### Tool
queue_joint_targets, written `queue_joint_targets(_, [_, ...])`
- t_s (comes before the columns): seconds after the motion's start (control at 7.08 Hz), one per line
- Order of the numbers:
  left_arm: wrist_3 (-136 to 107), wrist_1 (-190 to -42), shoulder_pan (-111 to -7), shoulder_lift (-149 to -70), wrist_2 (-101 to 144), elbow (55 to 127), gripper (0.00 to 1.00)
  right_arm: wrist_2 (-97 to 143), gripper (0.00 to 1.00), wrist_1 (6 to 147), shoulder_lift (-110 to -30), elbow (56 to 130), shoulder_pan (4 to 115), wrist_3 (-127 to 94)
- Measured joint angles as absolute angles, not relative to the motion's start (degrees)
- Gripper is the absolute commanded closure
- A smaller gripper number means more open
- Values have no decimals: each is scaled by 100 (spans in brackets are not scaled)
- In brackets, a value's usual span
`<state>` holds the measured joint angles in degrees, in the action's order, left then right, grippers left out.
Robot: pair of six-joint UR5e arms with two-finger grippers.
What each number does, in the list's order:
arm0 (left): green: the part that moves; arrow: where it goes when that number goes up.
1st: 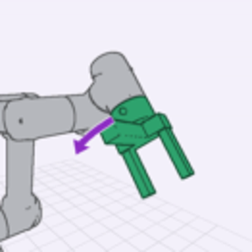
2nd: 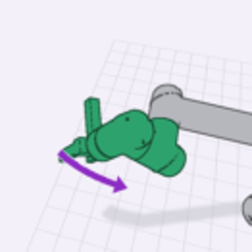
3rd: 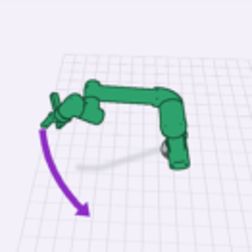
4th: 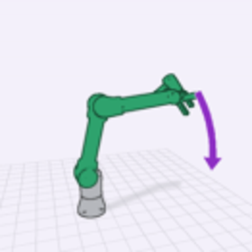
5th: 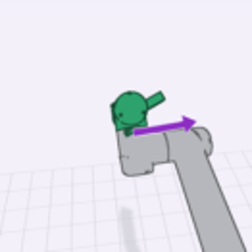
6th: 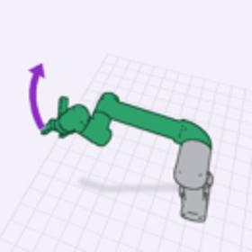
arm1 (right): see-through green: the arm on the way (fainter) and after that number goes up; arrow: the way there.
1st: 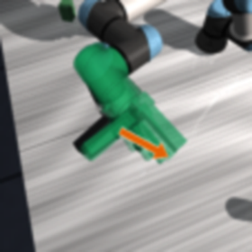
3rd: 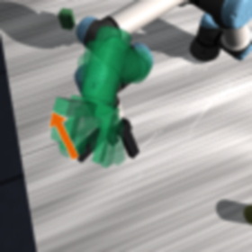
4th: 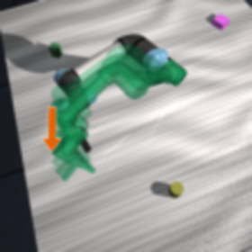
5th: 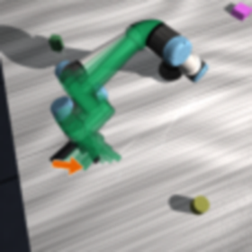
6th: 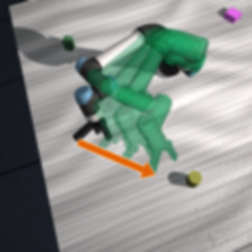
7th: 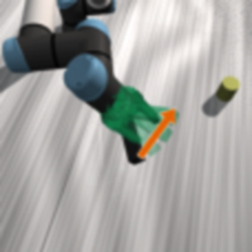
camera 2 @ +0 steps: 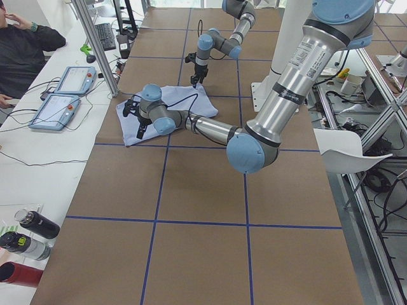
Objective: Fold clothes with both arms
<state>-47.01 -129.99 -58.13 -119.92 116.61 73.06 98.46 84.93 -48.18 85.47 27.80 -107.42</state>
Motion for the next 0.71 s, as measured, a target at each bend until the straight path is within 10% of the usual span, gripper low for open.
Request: queue_joint_targets(0.71, [-4702,-13001,-5794,-11980,11655,7316,0,9773,37,8062,-5000,8511,2746,-10697])
